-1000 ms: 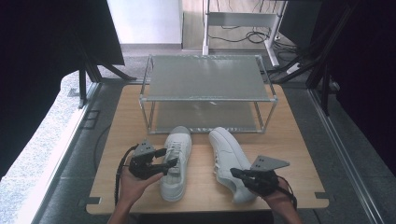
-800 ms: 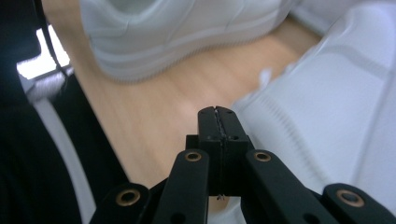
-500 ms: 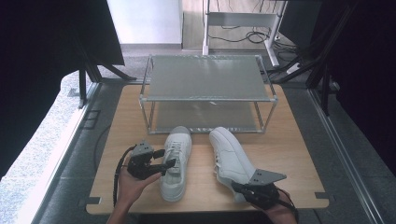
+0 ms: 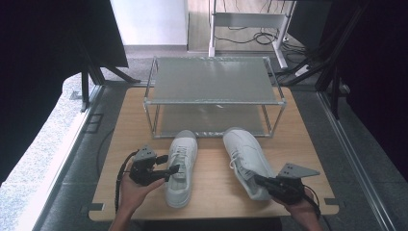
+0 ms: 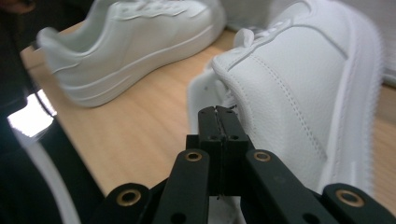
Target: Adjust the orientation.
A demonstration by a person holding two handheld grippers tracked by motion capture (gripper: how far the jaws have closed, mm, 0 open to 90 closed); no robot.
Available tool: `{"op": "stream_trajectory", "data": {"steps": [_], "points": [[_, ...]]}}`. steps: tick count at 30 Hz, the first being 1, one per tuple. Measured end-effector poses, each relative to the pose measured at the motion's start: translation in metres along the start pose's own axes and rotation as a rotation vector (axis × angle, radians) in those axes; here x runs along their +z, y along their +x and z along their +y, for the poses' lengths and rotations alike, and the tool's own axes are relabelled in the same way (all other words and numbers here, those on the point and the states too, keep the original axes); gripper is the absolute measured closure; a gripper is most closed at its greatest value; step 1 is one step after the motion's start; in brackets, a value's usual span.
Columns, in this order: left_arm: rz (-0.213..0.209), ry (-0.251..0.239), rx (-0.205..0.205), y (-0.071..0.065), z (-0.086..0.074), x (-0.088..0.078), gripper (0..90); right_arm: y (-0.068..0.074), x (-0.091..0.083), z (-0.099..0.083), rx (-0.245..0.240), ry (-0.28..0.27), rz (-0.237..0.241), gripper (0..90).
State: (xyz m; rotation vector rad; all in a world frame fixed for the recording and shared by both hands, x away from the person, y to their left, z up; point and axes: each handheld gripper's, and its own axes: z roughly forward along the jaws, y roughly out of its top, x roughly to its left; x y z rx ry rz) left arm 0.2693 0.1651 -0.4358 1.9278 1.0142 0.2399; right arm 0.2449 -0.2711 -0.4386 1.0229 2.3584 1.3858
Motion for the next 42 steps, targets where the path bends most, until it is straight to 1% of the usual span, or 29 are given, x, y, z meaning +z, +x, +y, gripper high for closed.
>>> {"op": "stream_trajectory", "data": {"steps": [1,3,5,6,7,8,9,10,11,13,15,16,19,21,22,23,25,28,29,31,33,35,39,41,42], "points": [[0.001,0.0,-0.001,0.0,0.0,0.0,38.9,-0.006,-0.001,0.0,0.01,-0.002,-0.013,90.0],[0.0,0.001,-0.002,0.0,0.0,-0.001,38.9,-0.02,-0.004,-0.001,0.045,-0.004,-0.045,90.0],[-0.002,-0.001,-0.005,0.001,0.0,-0.001,38.8,-0.037,-0.006,-0.003,0.085,0.004,-0.062,90.0],[-0.001,0.0,-0.008,0.001,0.0,-0.001,38.8,-0.043,-0.006,-0.003,0.1,0.006,-0.068,90.0],[0.0,0.0,-0.01,0.002,0.0,-0.001,38.8,-0.052,-0.005,-0.005,0.117,0.03,-0.06,90.0],[-0.001,0.0,-0.011,0.002,0.0,-0.001,38.8,-0.057,-0.001,-0.008,0.119,0.068,-0.061,90.0],[0.001,0.0,-0.012,0.002,0.0,-0.001,38.8,-0.06,-0.002,-0.01,0.129,0.055,-0.055,90.0],[0.001,-0.001,-0.012,0.002,0.0,-0.002,38.8,-0.062,-0.004,-0.01,0.144,0.045,-0.034,90.0],[0.001,-0.001,-0.012,0.002,0.0,-0.002,38.8,-0.061,-0.005,-0.01,0.135,0.036,-0.032,89.8],[0.002,-0.001,-0.011,0.002,0.0,-0.003,38.8,-0.057,-0.006,-0.009,0.118,0.041,-0.041,87.7],[0.003,-0.003,-0.011,0.002,0.0,-0.003,38.8,-0.054,-0.008,-0.008,0.109,0.041,-0.035,86.7],[0.005,-0.003,-0.012,0.003,0.0,-0.004,38.8,-0.053,-0.009,-0.008,0.102,0.043,-0.048,86.3],[0.006,-0.003,-0.015,0.004,-0.001,-0.004,38.8,-0.05,-0.009,-0.006,0.078,0.073,-0.079,85.1],[0.007,-0.004,-0.017,0.004,-0.001,-0.004,38.9,-0.047,-0.007,-0.004,0.06,0.104,-0.089,85.1],[0.006,-0.004,-0.016,0.004,-0.001,-0.004,38.8,-0.046,-0.005,-0.002,0.06,0.119,-0.09,85.7],[0.005,-0.004,-0.016,0.004,-0.001,-0.004,38.9,-0.045,-0.004,-0.001,0.06,0.13,-0.08,86.8],[0.006,-0.007,-0.014,0.004,-0.001,-0.005,38.8,-0.045,0.0,0.0,0.072,0.139,-0.053,88.8],[0.008,-0.009,-0.016,0.004,-0.001,-0.006,38.9,-0.043,0.004,0.001,0.087,0.147,-0.031,90.0],[0.009,-0.009,-0.017,0.005,-0.001,-0.006,38.9,-0.043,0.005,0.001,0.092,0.149,-0.03,90.0],[0.008,-0.01,-0.018,0.005,-0.001,-0.007,38.9,-0.041,0.007,0.002,0.091,0.16,-0.048,90.0],[0.004,-0.01,-0.016,0.005,0.0,-0.007,38.9,-0.04,0.007,0.003,0.103,0.169,-0.052,90.0],[0.004,-0.011,-0.015,0.004,0.0,-0.007,38.9,-0.039,0.009,0.005,0.116,0.178,-0.045,90.0],[0.007,-0.015,-0.016,0.005,0.0,-0.008,38.8,-0.033,0.013,0.006,0.122,0.182,-0.026,90.0],[0.008,-0.018,-0.018,0.006,0.0,-0.01,38.9,-0.029,0.017,0.007,0.128,0.18,-0.012,90.0],[0.009,-0.018,-0.018,0.006,0.0,-0.01,38.9,-0.026,0.019,0.008,0.13,0.181,0.003,90.0]]}}
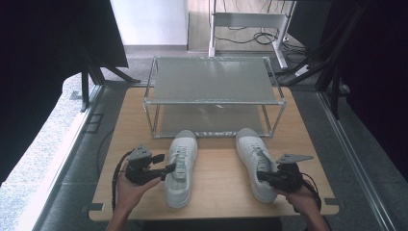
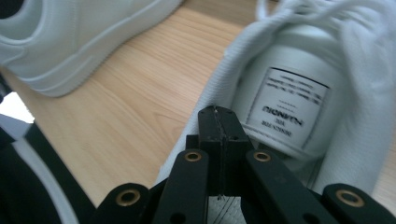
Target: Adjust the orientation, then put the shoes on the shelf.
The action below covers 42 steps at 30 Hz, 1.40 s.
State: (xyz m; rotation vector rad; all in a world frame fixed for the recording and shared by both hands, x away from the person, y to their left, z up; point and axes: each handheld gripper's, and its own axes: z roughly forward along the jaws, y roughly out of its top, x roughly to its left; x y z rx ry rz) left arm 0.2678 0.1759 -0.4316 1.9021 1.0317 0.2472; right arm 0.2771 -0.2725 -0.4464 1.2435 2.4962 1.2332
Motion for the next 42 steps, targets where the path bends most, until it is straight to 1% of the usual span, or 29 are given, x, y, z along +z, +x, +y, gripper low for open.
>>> {"op": "stream_trajectory", "data": {"steps": [3,6,8,11,13,15,17,19,22,24,26,30,34,37,40,42], "points": [[0.006,-0.001,-0.006,0.002,-0.001,-0.001,38.9,0.007,0.003,0.001,-0.024,-0.001,-0.015,89.9],[0.013,-0.003,-0.011,0.003,-0.001,-0.001,39.0,0.005,0.001,0.001,-0.023,-0.01,-0.017,82.2],[0.016,-0.001,-0.01,0.002,-0.001,-0.001,39.0,0.001,-0.002,0.0,-0.016,-0.021,-0.005,78.5],[0.029,0.008,-0.015,0.0,0.001,0.0,39.3,0.003,-0.01,0.0,-0.036,-0.062,-0.02,71.0],[0.032,0.015,-0.012,-0.001,0.005,0.0,39.4,0.005,-0.017,0.003,-0.048,-0.093,-0.039,65.6],[0.044,0.019,-0.01,-0.002,0.009,-0.001,39.8,0.006,-0.026,0.008,-0.052,-0.131,-0.078,59.2],[0.059,0.036,-0.011,-0.004,0.013,-0.001,40.3,0.005,-0.031,0.013,-0.048,-0.142,-0.111,53.1],[0.068,0.047,-0.018,-0.004,0.017,-0.002,40.4,0.005,-0.036,0.02,-0.048,-0.136,-0.147,47.0],[0.083,0.06,-0.026,-0.004,0.024,-0.005,40.4,0.003,-0.039,0.027,-0.044,-0.115,-0.174,42.1],[0.093,0.072,-0.037,-0.003,0.027,-0.004,40.6,0.001,-0.038,0.031,-0.045,-0.084,-0.197,40.4],[0.1,0.096,-0.045,-0.002,0.028,0.0,41.0,-0.001,-0.034,0.032,-0.044,-0.053,-0.218,39.0],[0.104,0.154,-0.063,0.0,0.024,0.013,41.4,-0.006,-0.026,0.034,-0.033,0.0,-0.242,38.2],[0.106,0.184,-0.083,0.002,0.019,0.024,41.7,-0.009,-0.018,0.034,-0.03,0.039,-0.255,38.2],[0.113,0.2,-0.091,0.003,0.015,0.032,42.3,-0.012,-0.013,0.032,-0.024,0.053,-0.261,38.6],[0.139,0.206,-0.095,0.003,0.011,0.037,43.2,-0.015,-0.009,0.031,-0.022,0.053,-0.284,40.4],[0.155,0.209,-0.09,0.001,0.01,0.04,43.6,-0.016,-0.007,0.029,-0.02,0.054,-0.293,41.3]]}}
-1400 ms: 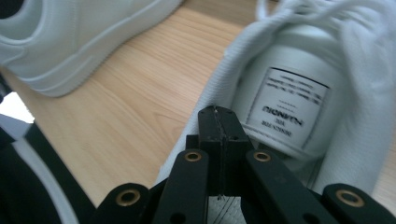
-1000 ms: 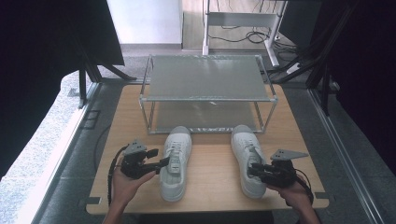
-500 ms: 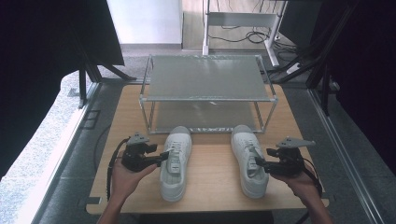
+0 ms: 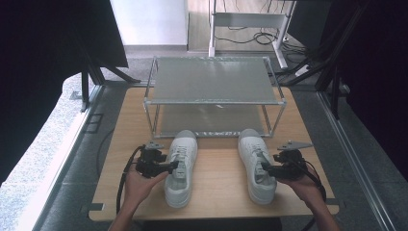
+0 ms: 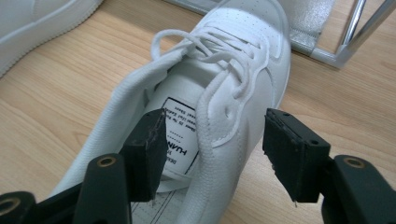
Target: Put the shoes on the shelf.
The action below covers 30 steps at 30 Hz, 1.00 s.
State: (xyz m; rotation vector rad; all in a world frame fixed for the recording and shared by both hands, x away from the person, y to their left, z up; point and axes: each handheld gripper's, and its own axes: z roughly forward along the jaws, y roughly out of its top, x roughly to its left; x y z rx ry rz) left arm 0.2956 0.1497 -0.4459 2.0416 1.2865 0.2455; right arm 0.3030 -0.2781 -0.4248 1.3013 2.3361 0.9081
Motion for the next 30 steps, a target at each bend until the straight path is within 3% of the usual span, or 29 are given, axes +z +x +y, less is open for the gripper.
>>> {"op": "stream_trajectory", "data": {"steps": [2,7,16,21,30], "points": [[0.026,0.005,0.006,-0.001,-0.001,0.004,44.2,0.0,0.002,0.0,-0.001,0.004,-0.011,41.7],[0.035,0.001,-0.002,0.0,-0.003,0.007,44.2,0.001,0.007,0.0,-0.008,0.019,-0.043,42.9],[0.024,-0.005,-0.018,0.005,-0.006,0.005,43.5,-0.001,0.013,-0.002,-0.005,0.035,-0.064,44.0],[0.035,0.028,-0.001,0.001,-0.004,0.013,44.3,-0.001,0.015,-0.001,-0.005,0.035,-0.07,45.0],[0.011,0.021,-0.034,0.008,-0.006,0.012,49.7,-0.002,0.025,0.002,0.009,0.072,-0.114,50.4]]}}
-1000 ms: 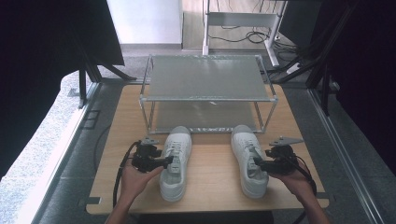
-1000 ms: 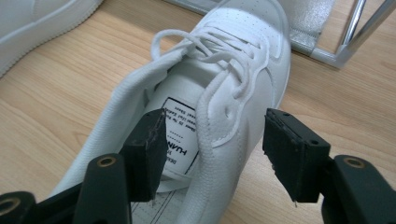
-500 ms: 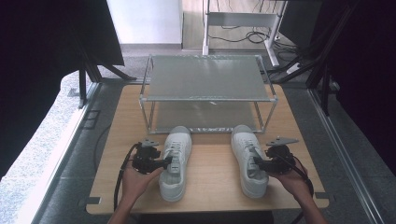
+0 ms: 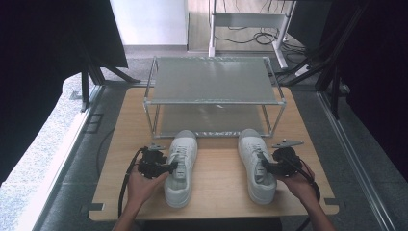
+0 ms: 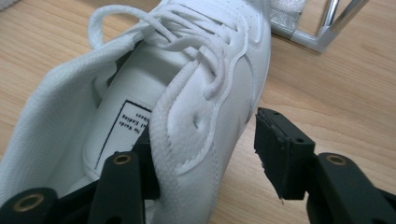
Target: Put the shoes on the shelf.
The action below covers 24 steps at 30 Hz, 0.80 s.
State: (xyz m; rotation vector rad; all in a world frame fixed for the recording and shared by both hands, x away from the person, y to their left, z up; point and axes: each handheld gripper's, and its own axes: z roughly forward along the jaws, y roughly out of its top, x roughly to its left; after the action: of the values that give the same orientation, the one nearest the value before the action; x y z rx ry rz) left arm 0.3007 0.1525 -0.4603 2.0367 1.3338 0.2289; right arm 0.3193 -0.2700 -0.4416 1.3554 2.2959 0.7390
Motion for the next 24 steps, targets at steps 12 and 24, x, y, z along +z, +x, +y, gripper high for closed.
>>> {"op": "stream_trajectory", "data": {"steps": [12,24], "points": [[-0.008,-0.013,-0.029,0.017,-0.01,-0.008,51.1,-0.004,0.003,-0.001,-0.005,0.014,0.003,54.8],[-0.013,0.003,-0.072,0.037,-0.019,-0.006,59.7,-0.005,0.005,0.0,-0.018,0.026,0.017,55.8]]}}
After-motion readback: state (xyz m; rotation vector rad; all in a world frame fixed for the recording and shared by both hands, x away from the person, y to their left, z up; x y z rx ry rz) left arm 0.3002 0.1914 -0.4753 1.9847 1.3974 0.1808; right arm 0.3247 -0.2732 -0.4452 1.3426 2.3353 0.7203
